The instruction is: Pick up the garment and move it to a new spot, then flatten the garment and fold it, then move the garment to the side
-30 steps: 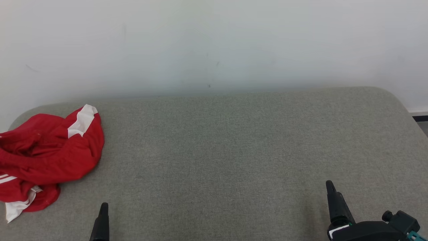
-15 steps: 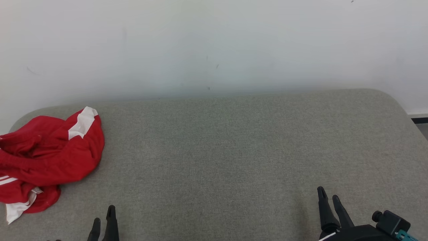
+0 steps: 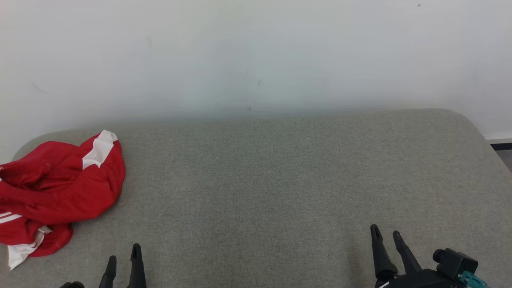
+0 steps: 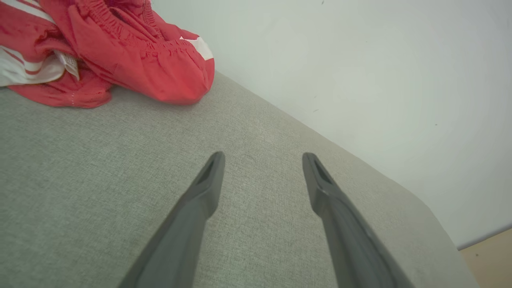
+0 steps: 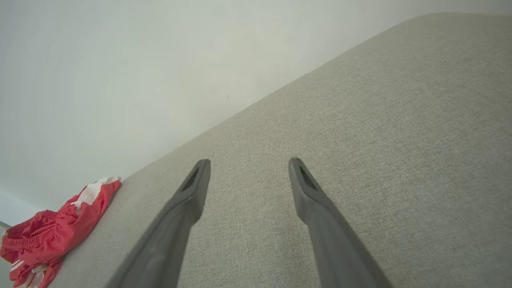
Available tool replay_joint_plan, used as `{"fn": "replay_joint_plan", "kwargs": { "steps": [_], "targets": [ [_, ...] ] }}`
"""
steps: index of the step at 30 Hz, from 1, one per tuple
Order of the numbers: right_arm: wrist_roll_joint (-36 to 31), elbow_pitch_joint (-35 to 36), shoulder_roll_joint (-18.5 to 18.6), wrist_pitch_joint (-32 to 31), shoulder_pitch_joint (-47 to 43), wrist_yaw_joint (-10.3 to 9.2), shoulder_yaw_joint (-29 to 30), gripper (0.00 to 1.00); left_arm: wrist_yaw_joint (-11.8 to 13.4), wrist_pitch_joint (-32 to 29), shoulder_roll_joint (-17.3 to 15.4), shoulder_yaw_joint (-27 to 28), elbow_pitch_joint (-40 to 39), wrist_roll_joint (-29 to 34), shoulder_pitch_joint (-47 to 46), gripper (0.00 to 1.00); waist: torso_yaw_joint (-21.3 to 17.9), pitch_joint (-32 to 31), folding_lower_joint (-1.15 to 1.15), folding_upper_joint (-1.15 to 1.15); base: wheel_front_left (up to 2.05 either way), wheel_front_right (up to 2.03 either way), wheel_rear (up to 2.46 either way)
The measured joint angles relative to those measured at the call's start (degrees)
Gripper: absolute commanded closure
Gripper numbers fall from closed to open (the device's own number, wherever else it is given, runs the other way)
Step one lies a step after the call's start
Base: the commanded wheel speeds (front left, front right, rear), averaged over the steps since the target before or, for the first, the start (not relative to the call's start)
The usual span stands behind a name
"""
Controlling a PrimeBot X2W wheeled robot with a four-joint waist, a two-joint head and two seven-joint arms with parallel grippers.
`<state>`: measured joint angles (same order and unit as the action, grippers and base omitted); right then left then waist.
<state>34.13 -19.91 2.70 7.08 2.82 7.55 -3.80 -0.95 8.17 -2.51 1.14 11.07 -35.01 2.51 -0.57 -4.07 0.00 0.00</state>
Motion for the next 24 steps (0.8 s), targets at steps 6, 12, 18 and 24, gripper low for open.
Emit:
{"fn": "replay_joint_plan", "kwargs": {
  "steps": [6, 12, 18, 24],
  "targets": [
    [-3.91, -0.18, 0.01, 0.56, 0.15, 0.00, -0.54, 0.00, -0.05, 0.98, -0.02, 0.02, 0.20, 3.68, 0.13, 0.00, -0.09, -0.31, 0.00, 0.00, 0.00, 0.00, 0.00],
    [-7.87, -0.24, 0.02, 0.80, 0.14, 0.00, -1.07, 0.00, 0.00, 1.81, -0.05, -0.18, 0.34, 7.11, 0.35, 0.00, -0.10, -0.63, 0.00, 0.00, 0.00, 0.00, 0.00],
    [-11.09, -0.24, 0.03, 1.21, 0.10, 0.00, -1.56, 0.00, 0.43, 2.52, -0.10, -0.35, 0.35, 10.36, 0.51, 0.00, -0.09, -1.01, 0.00, 0.00, 0.00, 0.00, 0.00],
    [-14.50, -0.43, 0.03, 1.56, 0.02, 0.00, -1.55, 0.00, 0.52, 3.31, -0.11, -0.34, 0.41, 13.03, 0.81, 0.00, -0.22, -1.38, 0.00, 0.00, 0.00, 0.00, 0.00]
  ]
}}
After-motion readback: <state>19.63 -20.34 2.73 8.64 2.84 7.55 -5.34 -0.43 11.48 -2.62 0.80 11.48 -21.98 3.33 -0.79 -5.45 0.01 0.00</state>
